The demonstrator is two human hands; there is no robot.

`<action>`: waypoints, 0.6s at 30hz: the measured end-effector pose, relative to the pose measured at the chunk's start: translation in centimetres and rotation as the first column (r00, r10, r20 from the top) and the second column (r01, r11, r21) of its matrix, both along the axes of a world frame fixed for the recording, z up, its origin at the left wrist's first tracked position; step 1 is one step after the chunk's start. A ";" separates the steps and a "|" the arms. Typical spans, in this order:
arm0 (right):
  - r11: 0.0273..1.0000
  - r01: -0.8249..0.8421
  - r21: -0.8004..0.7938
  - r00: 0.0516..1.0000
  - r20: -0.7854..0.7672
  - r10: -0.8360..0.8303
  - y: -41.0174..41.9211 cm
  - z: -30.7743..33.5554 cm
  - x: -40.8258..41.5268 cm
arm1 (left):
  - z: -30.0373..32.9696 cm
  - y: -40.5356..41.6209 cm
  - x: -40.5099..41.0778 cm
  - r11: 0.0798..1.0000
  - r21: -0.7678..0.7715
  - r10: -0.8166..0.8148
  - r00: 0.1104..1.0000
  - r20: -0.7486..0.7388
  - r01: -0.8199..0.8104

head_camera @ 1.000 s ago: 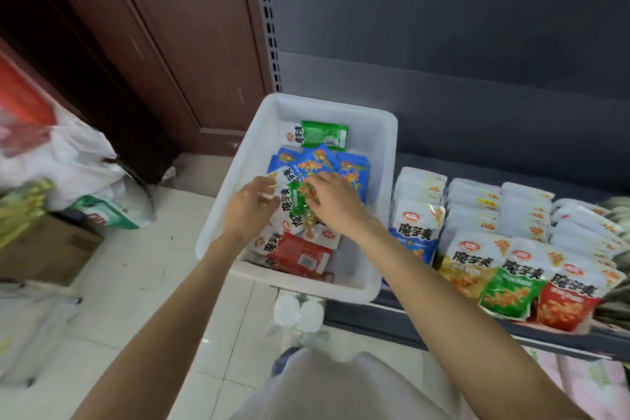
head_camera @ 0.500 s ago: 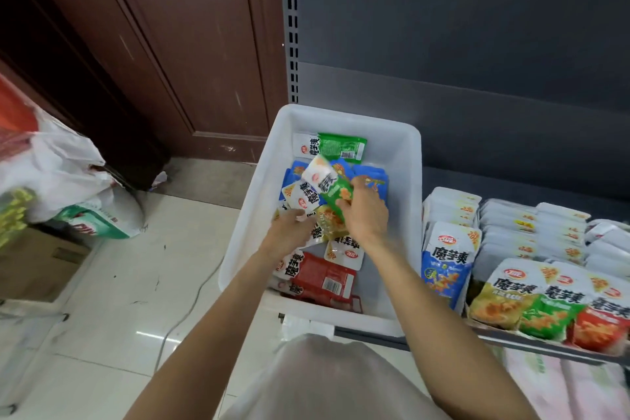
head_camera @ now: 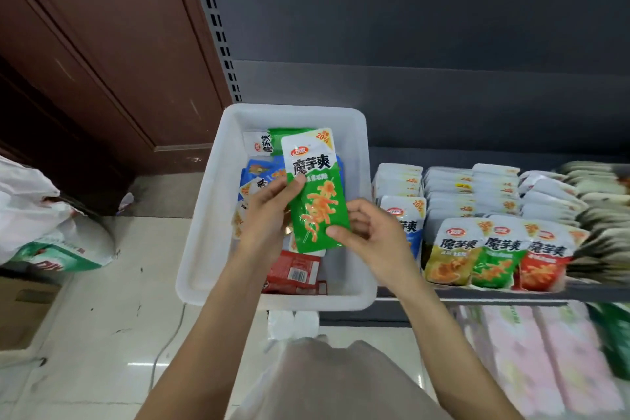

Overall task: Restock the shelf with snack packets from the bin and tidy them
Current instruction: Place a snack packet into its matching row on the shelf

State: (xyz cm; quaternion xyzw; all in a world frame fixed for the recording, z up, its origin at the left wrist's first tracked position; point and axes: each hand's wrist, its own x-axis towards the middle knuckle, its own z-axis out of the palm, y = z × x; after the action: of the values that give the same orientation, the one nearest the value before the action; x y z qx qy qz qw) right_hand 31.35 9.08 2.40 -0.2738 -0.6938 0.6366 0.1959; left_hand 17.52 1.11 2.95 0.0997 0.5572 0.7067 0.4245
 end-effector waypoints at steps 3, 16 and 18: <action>0.994 0.049 0.098 0.999 -0.011 -0.048 1.1 1.6 4.5 | 1.9 1.3 3.6 0.997 0.046 -0.057 0.987 -0.147 0.064; 0.773 0.458 0.439 0.852 0.030 -0.522 8.5 -1.3 24.2 | 2.7 11.6 20.4 0.918 -0.199 -0.342 0.428 -0.837 0.344; 0.795 0.405 0.452 0.871 0.072 -0.485 9.5 -2.7 24.4 | 2.4 12.0 20.5 0.930 -0.196 -0.324 0.441 -0.837 0.311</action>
State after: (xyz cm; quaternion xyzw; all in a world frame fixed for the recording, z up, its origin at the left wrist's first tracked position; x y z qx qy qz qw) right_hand 55.77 18.54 -0.33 -0.4383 -0.7455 0.3782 0.3302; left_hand 38.03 13.16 5.34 0.5354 0.6688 0.4675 0.2179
